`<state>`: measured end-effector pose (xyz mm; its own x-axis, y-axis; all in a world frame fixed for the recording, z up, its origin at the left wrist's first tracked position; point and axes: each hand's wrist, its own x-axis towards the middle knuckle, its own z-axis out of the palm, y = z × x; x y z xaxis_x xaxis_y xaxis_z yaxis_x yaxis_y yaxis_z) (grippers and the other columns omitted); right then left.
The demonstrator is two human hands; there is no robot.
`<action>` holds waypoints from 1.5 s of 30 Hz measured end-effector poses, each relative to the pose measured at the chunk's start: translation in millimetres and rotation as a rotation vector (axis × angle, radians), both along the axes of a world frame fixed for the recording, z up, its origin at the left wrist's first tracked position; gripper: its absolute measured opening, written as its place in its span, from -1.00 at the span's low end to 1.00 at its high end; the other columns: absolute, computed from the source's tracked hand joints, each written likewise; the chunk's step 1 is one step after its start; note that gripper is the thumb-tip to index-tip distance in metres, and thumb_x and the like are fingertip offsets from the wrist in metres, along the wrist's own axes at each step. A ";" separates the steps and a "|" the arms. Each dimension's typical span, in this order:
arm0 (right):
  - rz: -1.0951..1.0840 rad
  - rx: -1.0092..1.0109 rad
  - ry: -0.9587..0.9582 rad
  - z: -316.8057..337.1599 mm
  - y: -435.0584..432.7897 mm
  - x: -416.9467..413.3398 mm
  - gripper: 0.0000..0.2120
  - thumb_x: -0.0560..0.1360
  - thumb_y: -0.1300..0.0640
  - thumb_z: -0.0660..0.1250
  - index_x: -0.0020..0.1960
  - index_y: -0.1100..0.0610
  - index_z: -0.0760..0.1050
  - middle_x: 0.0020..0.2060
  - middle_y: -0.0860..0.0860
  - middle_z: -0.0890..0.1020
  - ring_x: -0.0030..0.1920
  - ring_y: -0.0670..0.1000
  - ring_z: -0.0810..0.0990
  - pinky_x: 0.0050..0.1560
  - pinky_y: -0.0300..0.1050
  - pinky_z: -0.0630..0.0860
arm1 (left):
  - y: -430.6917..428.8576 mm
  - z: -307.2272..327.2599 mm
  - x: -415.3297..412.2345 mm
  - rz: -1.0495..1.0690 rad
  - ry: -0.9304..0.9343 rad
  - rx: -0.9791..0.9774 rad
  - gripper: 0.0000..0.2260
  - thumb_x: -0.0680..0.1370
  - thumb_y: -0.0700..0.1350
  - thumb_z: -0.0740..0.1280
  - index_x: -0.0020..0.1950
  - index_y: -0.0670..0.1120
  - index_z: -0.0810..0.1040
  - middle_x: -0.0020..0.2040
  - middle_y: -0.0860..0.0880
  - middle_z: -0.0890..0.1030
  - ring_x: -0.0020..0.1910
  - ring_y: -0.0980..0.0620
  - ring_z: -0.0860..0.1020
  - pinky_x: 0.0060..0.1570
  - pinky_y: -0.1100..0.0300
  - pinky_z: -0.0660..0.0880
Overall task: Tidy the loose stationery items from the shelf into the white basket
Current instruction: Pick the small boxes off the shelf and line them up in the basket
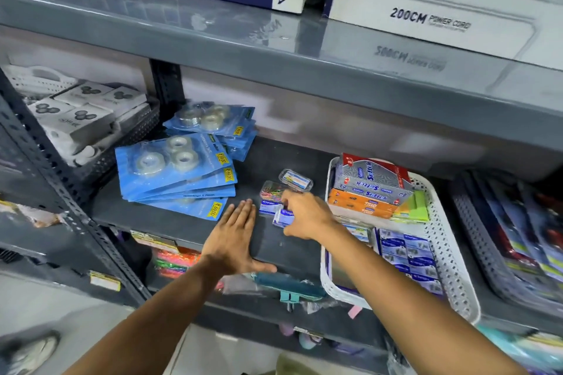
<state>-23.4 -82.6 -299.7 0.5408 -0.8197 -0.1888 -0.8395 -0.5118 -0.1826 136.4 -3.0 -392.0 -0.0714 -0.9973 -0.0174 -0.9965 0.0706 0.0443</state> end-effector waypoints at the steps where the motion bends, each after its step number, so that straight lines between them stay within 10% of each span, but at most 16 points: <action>1: -0.025 -0.002 -0.055 6.8 -1.0 -7.1 -0.53 0.27 0.07 0.47 0.16 0.02 0.48 0.07 0.06 0.65 0.04 0.16 0.61 -0.05 -0.11 0.52 | 0.8 -1.4 1.9 0.003 0.000 -0.009 0.27 0.17 0.68 -0.15 0.54 -0.28 -0.09 0.56 -0.20 -0.08 0.55 -0.11 -0.11 0.43 0.01 -0.37; 7: -0.188 -0.041 -0.225 57.6 0.1 -101.6 -0.61 0.25 0.08 0.53 0.07 -0.02 0.62 -0.03 -0.05 0.71 -0.03 -0.02 0.66 0.02 -0.16 0.57 | 4.4 -13.7 -13.0 0.007 -0.002 -0.002 0.26 0.21 0.67 -0.06 0.43 -0.42 0.22 0.46 -0.35 0.25 0.48 -0.27 0.19 0.45 -0.15 -0.10; 11: -0.236 -0.024 -0.050 67.5 12.2 -159.4 -0.57 0.23 0.13 0.53 0.08 -0.04 0.61 -0.01 -0.04 0.69 0.04 0.00 0.63 0.07 -0.08 0.56 | 1.5 -15.7 -20.6 0.079 0.005 0.019 0.33 0.14 0.70 -0.15 0.49 -0.39 0.06 0.52 -0.32 0.10 0.54 -0.22 0.01 0.45 -0.08 -0.34; 22: -0.179 0.081 0.385 35.5 58.5 -210.2 -0.56 0.37 0.09 0.42 0.23 -0.10 0.48 0.16 -0.08 0.59 0.20 0.00 0.51 0.04 -0.14 0.43 | 1.1 -14.8 -22.3 0.138 0.024 0.009 0.35 0.09 0.70 -0.11 0.54 -0.30 -0.11 0.56 -0.25 -0.06 0.55 -0.12 -0.16 0.50 -0.10 -0.25; 39: -0.256 0.062 0.345 17.4 57.6 -218.8 -0.50 0.36 0.01 0.44 0.27 -0.09 0.42 0.12 -0.08 0.57 0.17 0.01 0.50 0.09 -0.10 0.47 | 1.2 -7.9 -25.3 0.159 0.000 0.041 0.35 0.06 0.71 -0.18 0.55 -0.26 -0.14 0.57 -0.21 -0.08 0.55 -0.10 -0.15 0.50 -0.08 -0.23; 45: -0.501 0.089 0.128 11.7 59.3 -231.2 -0.74 0.29 -0.09 0.50 -0.23 0.03 0.51 -0.23 0.01 0.61 -0.10 0.07 0.61 -0.09 -0.08 0.55 | 1.3 -7.5 -25.9 0.170 -0.010 0.044 0.36 0.04 0.71 -0.18 0.55 -0.26 -0.12 0.57 -0.21 -0.07 0.55 -0.10 -0.14 0.50 -0.06 -0.26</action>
<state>-254.6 -23.3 -287.9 0.0551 -0.9496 -0.3085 -0.9958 -0.0294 -0.0872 110.5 -1.7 -399.5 0.0987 -0.9933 -0.0609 -0.9943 -0.1009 0.0340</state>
